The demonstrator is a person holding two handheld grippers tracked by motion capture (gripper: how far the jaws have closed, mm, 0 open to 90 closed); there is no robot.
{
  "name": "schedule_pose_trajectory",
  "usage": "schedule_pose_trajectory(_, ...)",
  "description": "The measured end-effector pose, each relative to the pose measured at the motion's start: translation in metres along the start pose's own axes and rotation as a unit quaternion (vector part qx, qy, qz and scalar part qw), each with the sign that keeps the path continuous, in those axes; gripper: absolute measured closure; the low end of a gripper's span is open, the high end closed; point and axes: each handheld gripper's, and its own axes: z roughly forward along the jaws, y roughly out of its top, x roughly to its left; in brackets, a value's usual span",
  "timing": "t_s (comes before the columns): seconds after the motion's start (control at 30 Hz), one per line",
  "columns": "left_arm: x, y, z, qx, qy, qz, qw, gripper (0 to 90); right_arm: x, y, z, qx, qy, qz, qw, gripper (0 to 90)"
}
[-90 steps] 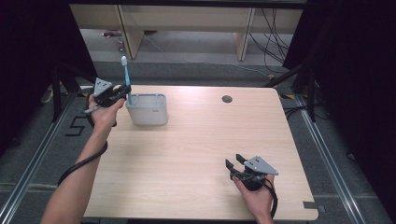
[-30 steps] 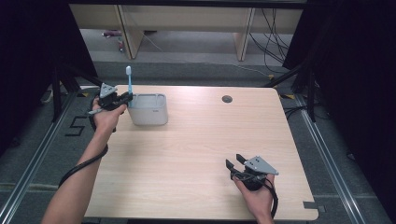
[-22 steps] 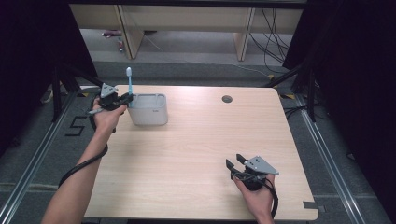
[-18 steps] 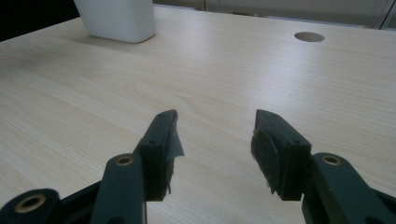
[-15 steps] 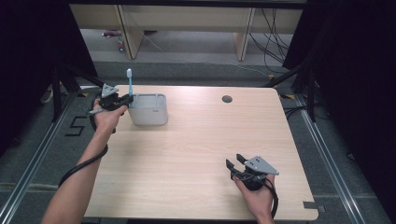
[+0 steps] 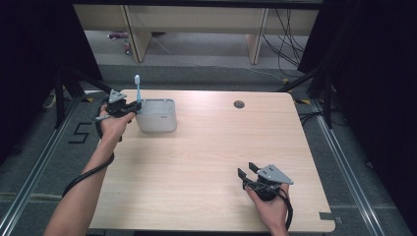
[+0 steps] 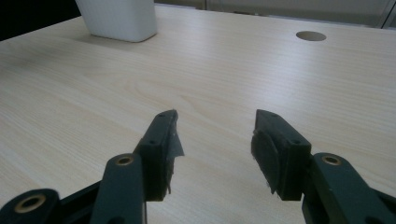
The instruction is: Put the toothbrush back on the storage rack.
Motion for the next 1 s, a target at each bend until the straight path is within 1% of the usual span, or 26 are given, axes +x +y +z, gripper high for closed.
schedule_pose_trajectory(0.13, 0.0, 0.0, 0.001, 0.004, -0.001, -0.001, 1.0, 78.1, 0.0, 0.0, 0.0, 0.0, 0.0, 0.0, 1.0, 50.5)
schedule_pose_trajectory(0.2, 0.0, -0.001, 0.001, 0.006, 0.001, -0.002, 1.0, 78.1, 0.0, 0.0, 0.001, -0.006, 0.002, 0.001, 1.0, 50.5)
schedule_pose_trajectory(0.23, 0.0, -0.001, 0.001, 0.004, 0.0, -0.002, 1.0, 78.1, 0.0, 0.0, 0.001, -0.008, -0.001, -0.005, 1.0, 50.5)
schedule_pose_trajectory(0.27, -0.001, -0.001, 0.001, 0.004, 0.001, -0.003, 1.0, 78.1, 0.0, -0.001, 0.001, -0.007, 0.002, 0.001, 1.0, 50.5)
schedule_pose_trajectory(0.3, -0.001, -0.001, 0.001, 0.004, 0.001, -0.002, 1.0, 78.0, 0.0, 0.0, 0.001, -0.007, -0.001, -0.004, 1.0, 50.5)
schedule_pose_trajectory(0.33, -0.001, -0.001, 0.001, 0.004, 0.001, -0.002, 1.0, 78.0, 0.0, 0.0, 0.001, -0.006, 0.002, 0.001, 1.0, 50.5)
schedule_pose_trajectory(0.4, 0.0, -0.001, 0.001, 0.007, 0.002, -0.002, 1.0, 78.0, 0.0, 0.0, 0.0, 0.0, 0.001, 0.0, 1.0, 50.5)
schedule_pose_trajectory(0.6, 0.0, -0.001, 0.0, 0.006, 0.0, -0.005, 1.0, 77.9, 0.0, 0.0, 0.0, 0.0, 0.0, 0.0, 1.0, 50.5)
schedule_pose_trajectory(0.7, 0.0, -0.002, -0.001, 0.004, 0.001, -0.009, 1.0, 76.9, 0.001, 0.0, -0.001, 0.0, 0.002, 0.005, 1.0, 50.5)
schedule_pose_trajectory(0.8, 0.0, -0.003, -0.004, -0.001, 0.0, -0.014, 0.9999, 73.2, 0.001, 0.0, -0.001, 0.0, 0.002, 0.006, 1.0, 50.5)
schedule_pose_trajectory(0.83, 0.0, -0.003, -0.006, -0.003, 0.0, -0.018, 0.9998, 71.5, 0.001, 0.0, 0.0, -0.005, 0.001, 0.009, 1.0, 50.5)
schedule_pose_trajectory(0.9, 0.001, -0.003, -0.007, -0.006, 0.001, -0.02, 0.9998, 65.5, 0.001, 0.0, 0.0, -0.006, 0.002, 0.009, 0.9999, 50.5)
schedule_pose_trajectory(0.93, 0.001, -0.003, -0.011, -0.012, 0.004, -0.025, 0.9996, 62.3, -0.001, 0.0, 0.0, -0.01, -0.005, -0.005, 0.9999, 50.5)
schedule_pose_trajectory(1.0, 0.001, -0.003, -0.013, -0.015, 0.005, -0.027, 0.9995, 57.7, -0.001, 0.0, 0.0, -0.01, -0.005, -0.005, 0.9999, 50.5)
